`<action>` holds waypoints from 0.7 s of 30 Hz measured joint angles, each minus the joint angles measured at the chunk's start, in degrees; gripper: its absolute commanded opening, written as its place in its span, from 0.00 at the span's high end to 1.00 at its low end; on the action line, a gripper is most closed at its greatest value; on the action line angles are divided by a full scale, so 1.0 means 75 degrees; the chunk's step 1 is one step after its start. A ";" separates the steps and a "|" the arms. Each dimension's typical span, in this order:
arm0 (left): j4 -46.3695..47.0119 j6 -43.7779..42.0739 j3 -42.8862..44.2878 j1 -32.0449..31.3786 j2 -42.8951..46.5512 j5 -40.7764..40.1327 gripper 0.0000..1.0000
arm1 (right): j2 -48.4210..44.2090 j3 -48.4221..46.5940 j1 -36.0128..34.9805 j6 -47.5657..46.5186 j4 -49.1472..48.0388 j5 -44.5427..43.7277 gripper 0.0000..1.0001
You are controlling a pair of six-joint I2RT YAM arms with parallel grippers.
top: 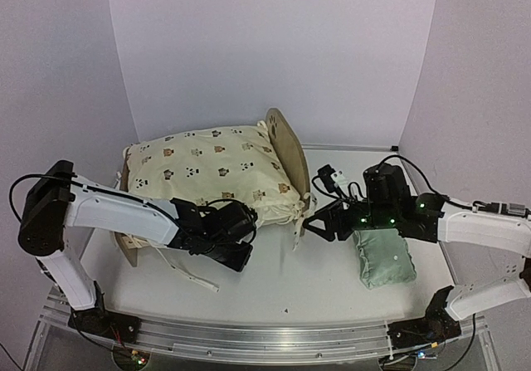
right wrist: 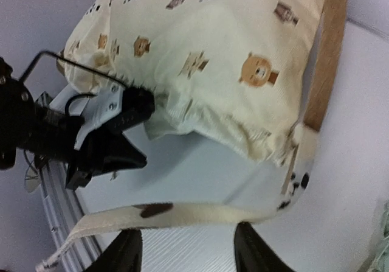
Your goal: Set up the pet bed
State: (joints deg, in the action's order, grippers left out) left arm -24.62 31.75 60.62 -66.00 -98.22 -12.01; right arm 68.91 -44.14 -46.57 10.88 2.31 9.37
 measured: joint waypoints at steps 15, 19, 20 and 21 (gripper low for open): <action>-0.0844 0.0148 -0.0152 0.0000 0.1451 -0.0394 0.57 | 0.1297 -0.3063 0.0000 0.0131 0.1596 -0.1240 0.05; -0.1398 0.0383 -0.0152 0.0000 0.1772 -0.0940 0.56 | 0.2170 -0.3635 0.0012 0.0185 0.1680 -0.1724 0.11; -0.1536 0.0429 -0.0150 0.0000 0.1849 -0.1079 0.56 | 0.2400 -0.3762 0.0015 0.0212 0.1718 -0.1739 0.12; -0.1699 0.0489 -0.0147 0.0000 0.1926 -0.1231 0.55 | 0.2601 -0.3906 -0.0005 0.0230 0.1758 -0.1792 0.12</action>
State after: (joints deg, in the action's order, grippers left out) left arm -37.36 35.42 59.52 -66.00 -83.77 -21.24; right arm 88.42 -73.43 -46.60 12.61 15.49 -4.07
